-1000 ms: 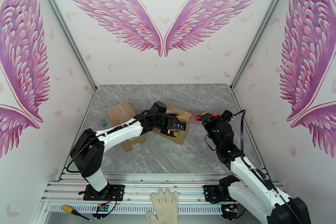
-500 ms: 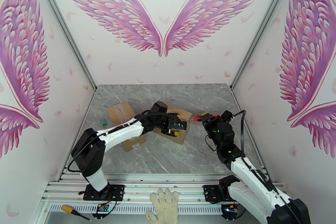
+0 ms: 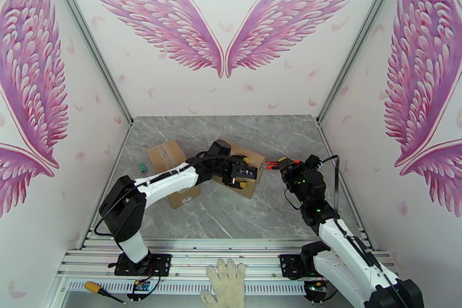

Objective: Unpack the express box

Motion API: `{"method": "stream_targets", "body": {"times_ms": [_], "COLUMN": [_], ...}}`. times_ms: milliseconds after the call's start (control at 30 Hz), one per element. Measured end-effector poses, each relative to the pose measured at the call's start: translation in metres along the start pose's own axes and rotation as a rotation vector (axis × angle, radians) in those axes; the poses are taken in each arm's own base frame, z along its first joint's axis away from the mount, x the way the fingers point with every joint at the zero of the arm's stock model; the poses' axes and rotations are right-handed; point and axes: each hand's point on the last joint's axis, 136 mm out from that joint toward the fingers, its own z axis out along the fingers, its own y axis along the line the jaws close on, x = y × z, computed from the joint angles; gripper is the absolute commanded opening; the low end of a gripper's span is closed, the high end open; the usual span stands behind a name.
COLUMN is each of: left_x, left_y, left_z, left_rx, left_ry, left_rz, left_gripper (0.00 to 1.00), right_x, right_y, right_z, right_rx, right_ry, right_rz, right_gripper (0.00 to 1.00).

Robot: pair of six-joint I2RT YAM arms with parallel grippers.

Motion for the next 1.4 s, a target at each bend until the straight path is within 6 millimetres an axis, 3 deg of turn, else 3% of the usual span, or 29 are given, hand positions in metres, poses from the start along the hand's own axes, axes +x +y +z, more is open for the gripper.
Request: {"method": "stream_targets", "body": {"times_ms": [767, 1400], "left_x": [0.011, 0.016], "left_y": [0.011, 0.011], "left_z": [0.003, -0.002], "left_rx": [0.026, 0.055], "left_ry": [0.031, -0.004], "left_rz": [-0.039, 0.01], "left_gripper": [0.77, 0.74], "right_x": [0.004, 0.015], "right_y": [0.001, -0.002], "right_z": [0.02, 0.016], "right_rx": [0.002, 0.007], "right_ry": [0.114, 0.298], "right_rz": [0.032, 0.059], "right_gripper": [0.0, 0.0]}}
